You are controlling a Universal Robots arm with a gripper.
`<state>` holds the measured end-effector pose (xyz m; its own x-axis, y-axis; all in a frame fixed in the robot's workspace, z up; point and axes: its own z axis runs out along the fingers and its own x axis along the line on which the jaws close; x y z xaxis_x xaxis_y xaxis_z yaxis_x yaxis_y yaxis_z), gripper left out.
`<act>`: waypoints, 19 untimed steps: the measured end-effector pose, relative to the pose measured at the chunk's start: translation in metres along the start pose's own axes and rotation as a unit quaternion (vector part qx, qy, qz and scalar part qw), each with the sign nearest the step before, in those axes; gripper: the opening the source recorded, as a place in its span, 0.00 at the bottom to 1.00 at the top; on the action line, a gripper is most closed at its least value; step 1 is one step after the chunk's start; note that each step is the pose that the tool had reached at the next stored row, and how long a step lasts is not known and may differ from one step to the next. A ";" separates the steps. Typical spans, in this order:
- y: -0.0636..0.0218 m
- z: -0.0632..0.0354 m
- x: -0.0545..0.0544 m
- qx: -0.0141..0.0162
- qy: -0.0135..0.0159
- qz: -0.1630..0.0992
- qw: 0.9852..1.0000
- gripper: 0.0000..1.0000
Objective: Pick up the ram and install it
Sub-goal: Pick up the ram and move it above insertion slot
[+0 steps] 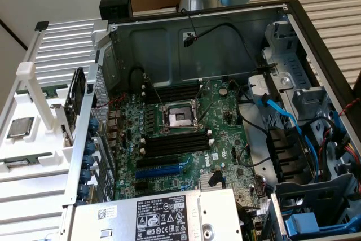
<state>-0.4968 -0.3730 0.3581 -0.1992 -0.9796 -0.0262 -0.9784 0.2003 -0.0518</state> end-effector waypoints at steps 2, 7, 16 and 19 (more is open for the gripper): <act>0.0002 0.0024 0.001 0.001 -0.001 -0.004 1.000 0.10; -0.0005 0.0115 0.007 0.000 -0.004 -0.011 1.000 0.10; -0.0077 0.0228 0.013 -0.003 -0.010 -0.016 1.000 0.10; -0.0127 0.0297 0.014 -0.004 -0.011 -0.019 1.000 0.10</act>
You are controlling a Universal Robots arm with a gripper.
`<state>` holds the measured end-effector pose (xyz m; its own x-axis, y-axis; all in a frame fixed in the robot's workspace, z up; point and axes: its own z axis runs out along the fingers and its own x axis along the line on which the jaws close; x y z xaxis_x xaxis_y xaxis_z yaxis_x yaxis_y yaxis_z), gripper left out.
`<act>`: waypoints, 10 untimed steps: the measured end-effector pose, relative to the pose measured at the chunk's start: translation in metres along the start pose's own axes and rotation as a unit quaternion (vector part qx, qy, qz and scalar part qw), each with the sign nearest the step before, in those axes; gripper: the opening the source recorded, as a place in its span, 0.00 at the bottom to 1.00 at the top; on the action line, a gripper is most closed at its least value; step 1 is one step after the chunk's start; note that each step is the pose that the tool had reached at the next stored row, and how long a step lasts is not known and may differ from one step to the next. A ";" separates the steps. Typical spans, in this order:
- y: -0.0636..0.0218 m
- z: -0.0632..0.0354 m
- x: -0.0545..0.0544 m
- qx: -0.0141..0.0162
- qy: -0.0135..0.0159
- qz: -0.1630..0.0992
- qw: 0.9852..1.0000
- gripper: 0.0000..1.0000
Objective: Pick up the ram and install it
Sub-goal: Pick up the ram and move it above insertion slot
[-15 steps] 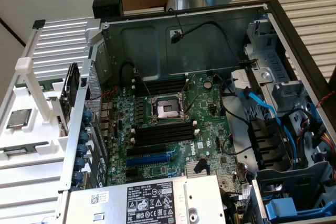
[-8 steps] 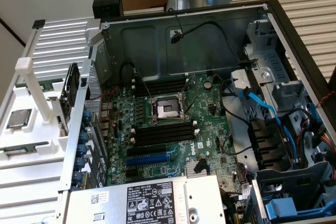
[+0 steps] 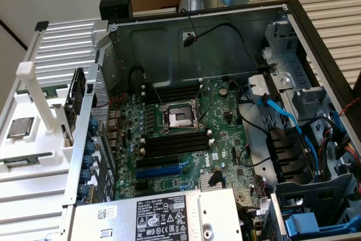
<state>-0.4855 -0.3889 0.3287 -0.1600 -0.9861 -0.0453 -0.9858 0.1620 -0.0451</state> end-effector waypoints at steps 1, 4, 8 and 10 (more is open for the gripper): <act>-0.0017 0.0019 0.000 0.000 0.000 -0.001 1.000 0.10; -0.0063 0.0076 0.001 0.000 0.000 -0.005 1.000 0.10; -0.0108 0.0150 0.002 -0.001 0.000 -0.011 1.000 0.10; -0.0108 0.0184 0.003 -0.001 -0.001 -0.014 1.000 0.10</act>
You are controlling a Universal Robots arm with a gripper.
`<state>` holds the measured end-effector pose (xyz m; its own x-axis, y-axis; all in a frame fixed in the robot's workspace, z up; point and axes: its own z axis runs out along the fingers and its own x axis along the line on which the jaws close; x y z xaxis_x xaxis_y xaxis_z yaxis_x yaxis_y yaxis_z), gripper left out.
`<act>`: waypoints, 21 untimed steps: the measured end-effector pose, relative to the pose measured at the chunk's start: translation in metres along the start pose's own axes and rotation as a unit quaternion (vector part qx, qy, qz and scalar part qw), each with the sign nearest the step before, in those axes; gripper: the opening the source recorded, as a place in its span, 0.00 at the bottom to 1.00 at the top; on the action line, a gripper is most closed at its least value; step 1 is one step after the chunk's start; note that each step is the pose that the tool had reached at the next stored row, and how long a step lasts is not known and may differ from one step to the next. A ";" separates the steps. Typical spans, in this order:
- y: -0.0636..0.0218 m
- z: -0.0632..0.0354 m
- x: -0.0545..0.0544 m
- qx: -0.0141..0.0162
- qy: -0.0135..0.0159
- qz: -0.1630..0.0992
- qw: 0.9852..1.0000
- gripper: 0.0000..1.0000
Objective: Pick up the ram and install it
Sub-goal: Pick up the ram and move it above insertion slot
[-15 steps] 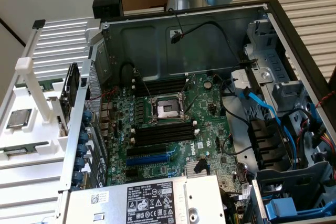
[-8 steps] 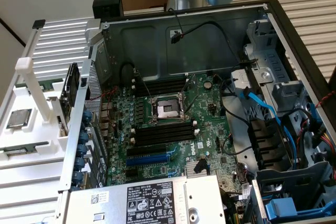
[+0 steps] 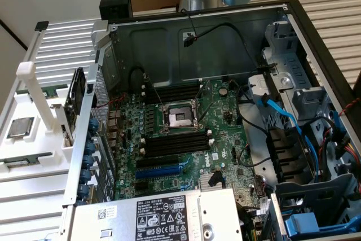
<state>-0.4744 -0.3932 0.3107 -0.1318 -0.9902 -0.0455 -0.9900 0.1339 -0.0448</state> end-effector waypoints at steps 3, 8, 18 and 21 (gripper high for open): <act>0.0000 0.0003 0.001 0.000 0.000 -0.001 1.000 0.10; 0.0000 0.0004 0.001 0.000 0.000 -0.001 1.000 0.10; 0.0000 0.0004 0.001 0.000 0.000 -0.001 1.000 0.24; 0.0000 0.0004 0.001 0.000 0.000 -0.001 1.000 0.24</act>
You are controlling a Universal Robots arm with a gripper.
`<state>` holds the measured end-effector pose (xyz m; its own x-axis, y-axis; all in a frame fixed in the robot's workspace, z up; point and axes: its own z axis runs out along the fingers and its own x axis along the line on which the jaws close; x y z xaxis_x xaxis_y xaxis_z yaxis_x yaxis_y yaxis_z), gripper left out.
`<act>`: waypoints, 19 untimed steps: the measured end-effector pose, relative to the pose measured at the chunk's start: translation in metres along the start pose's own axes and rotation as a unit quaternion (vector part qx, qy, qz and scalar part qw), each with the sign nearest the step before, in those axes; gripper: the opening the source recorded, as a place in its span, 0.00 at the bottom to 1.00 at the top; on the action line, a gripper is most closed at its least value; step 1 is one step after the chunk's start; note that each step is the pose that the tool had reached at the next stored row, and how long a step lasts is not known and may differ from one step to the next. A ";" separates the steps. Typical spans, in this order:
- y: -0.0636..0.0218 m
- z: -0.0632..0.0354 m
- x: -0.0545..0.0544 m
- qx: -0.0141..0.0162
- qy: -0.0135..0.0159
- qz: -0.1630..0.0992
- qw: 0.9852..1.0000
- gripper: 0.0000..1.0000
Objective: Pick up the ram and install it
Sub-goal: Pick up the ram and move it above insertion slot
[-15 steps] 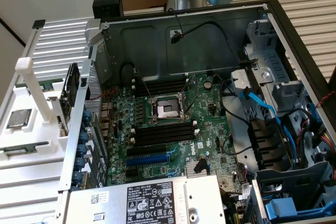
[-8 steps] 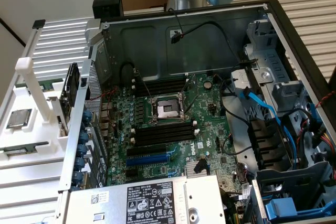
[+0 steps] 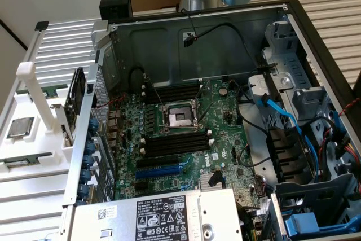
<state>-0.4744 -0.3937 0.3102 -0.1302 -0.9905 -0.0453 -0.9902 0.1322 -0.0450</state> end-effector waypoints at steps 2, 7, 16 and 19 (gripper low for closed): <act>0.0000 0.0000 0.000 0.000 0.000 0.000 1.000 0.24; 0.0000 0.0000 0.000 0.000 0.000 0.000 1.000 0.24; 0.0015 0.0147 0.001 0.000 0.000 -0.006 1.000 0.24; 0.0015 0.0189 0.003 -0.002 0.000 -0.008 1.000 0.24</act>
<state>-0.4754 -0.3957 0.2911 -0.1143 -0.9924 -0.0452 -0.9923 0.1162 -0.0423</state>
